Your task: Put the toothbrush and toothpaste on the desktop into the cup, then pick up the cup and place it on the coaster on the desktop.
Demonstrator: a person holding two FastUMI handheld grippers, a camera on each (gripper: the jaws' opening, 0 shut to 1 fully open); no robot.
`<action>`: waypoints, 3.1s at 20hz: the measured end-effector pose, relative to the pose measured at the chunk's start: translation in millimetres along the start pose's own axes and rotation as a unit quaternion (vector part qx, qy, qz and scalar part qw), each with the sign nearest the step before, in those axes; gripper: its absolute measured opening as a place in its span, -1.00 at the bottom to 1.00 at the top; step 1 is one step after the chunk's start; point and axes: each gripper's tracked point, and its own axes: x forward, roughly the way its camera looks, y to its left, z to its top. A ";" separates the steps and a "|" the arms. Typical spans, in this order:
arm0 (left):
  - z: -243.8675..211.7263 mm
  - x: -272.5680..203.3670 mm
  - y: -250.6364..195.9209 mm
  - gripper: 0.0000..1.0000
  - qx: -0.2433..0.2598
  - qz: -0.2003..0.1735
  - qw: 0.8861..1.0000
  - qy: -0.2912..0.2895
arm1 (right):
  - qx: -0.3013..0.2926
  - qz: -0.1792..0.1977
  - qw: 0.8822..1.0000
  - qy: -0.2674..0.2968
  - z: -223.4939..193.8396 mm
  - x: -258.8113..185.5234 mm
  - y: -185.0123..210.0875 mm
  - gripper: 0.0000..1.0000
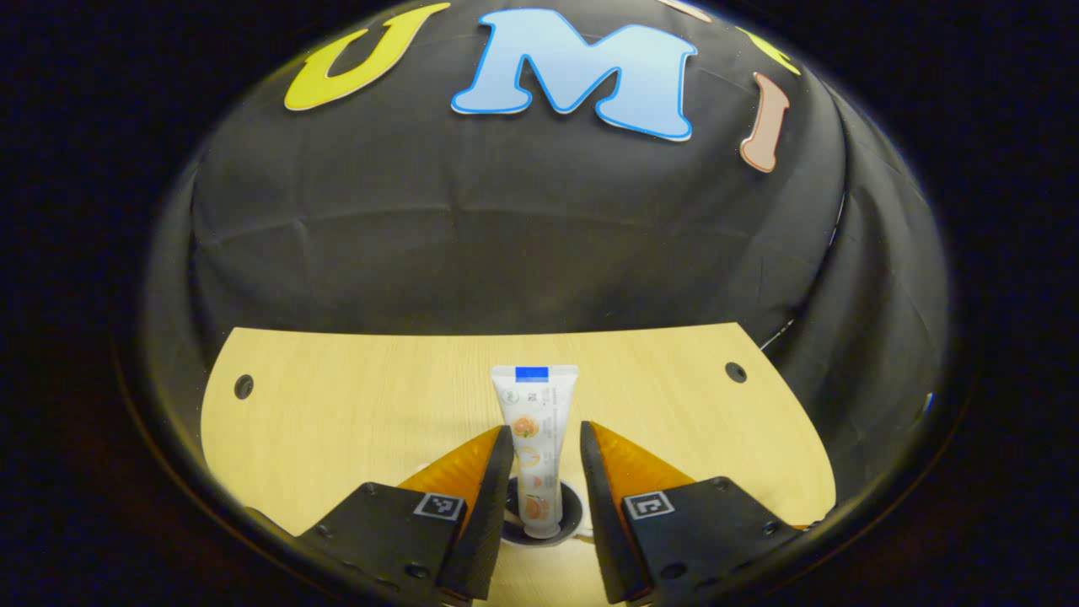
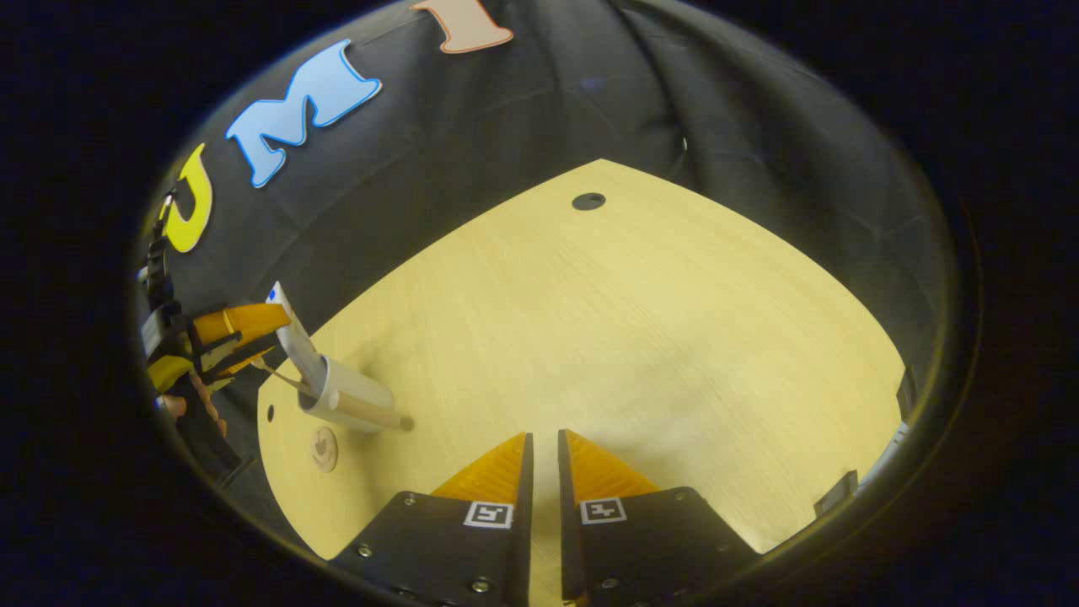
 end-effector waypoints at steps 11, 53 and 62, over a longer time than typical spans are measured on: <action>-6.3 -66.8 25.8 0.19 -0.011 0.016 1.000 -0.010 | -0.127 0.082 0.988 0.016 12.3 -1.0 71.1 -0.72; -128.6 -141.4 184.6 0.19 -0.113 0.141 0.981 0.066 | -0.499 0.155 0.835 0.175 -27.5 95.9 201.0 -0.26; -136.7 -136.9 180.7 0.19 -0.127 0.139 0.979 0.072 | -0.490 0.150 0.843 0.163 -30.3 99.9 199.9 -0.67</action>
